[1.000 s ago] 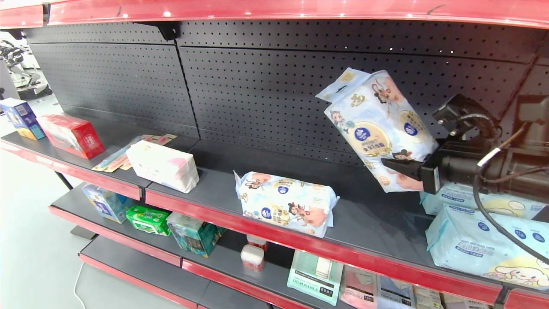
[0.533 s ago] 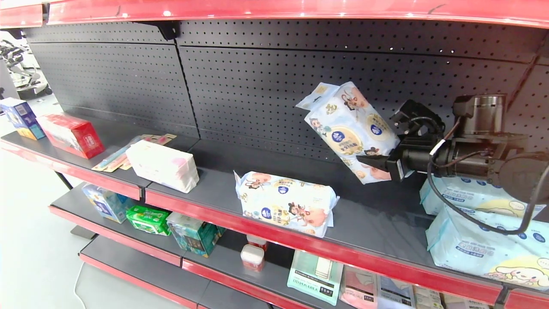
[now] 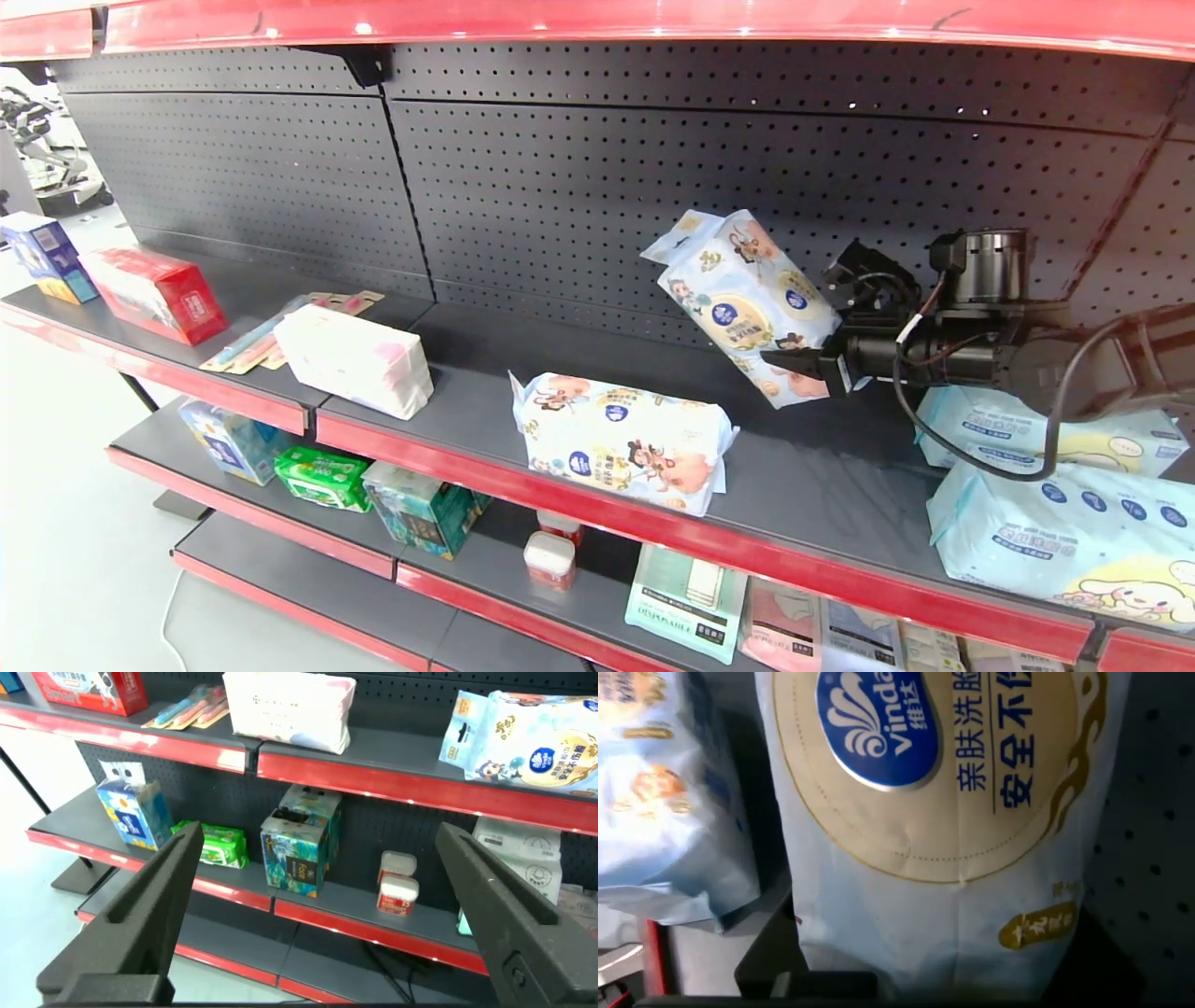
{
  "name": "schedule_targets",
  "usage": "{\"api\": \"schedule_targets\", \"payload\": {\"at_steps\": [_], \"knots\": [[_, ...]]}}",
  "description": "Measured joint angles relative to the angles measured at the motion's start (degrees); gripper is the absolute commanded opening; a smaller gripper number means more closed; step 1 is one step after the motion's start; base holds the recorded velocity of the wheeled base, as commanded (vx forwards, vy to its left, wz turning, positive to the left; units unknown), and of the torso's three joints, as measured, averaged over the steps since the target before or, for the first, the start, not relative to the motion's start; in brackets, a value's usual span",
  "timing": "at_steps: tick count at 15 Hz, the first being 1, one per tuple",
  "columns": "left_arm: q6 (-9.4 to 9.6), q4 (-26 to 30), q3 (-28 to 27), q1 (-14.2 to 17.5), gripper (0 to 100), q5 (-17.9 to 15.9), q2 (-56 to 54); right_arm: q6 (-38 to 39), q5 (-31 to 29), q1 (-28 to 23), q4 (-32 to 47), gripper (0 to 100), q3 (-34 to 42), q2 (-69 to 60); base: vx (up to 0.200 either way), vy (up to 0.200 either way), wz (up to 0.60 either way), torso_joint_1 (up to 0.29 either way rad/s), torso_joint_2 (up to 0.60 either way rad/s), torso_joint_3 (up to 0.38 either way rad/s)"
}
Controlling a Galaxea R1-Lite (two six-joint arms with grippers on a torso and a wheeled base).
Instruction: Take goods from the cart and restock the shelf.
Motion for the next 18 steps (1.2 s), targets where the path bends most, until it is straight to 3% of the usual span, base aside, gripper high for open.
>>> {"api": "schedule_targets", "payload": {"at_steps": [4,11,18], "knots": [[0.00,0.0,0.0,0.0,100,0.0,0.0,0.3,0.0,0.9,0.0,0,-3.5,3.8,0.000,0.000,0.00,0.000,0.00,0.000],[0.00,0.0,0.0,0.0,100,0.0,0.0,1.0,0.0,3.3,0.1,0,-0.8,4.8,0.000,0.000,0.00,0.000,0.00,0.000],[0.00,0.0,0.0,0.0,100,0.0,0.0,1.4,1.9,3.3,0.9,0,-4.7,7.6,0.000,0.000,0.00,0.000,0.00,0.000]]}}
